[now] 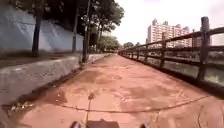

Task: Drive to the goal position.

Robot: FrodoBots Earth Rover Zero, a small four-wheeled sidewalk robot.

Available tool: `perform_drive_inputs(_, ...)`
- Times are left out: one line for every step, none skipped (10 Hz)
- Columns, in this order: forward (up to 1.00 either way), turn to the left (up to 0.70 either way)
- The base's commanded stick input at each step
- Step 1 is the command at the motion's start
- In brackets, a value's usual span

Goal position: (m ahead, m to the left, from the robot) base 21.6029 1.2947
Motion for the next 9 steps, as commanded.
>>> perform_drive_inputs(0.70,0.00)
perform_drive_inputs(0.70,0.00)
perform_drive_inputs(0.70,0.00)
perform_drive_inputs(0.70,0.00)
perform_drive_inputs(0.70,0.00)
perform_drive_inputs(0.70,0.00)
perform_drive_inputs(0.70,0.00)
perform_drive_inputs(0.70,0.00)
perform_drive_inputs(0.70,0.00)
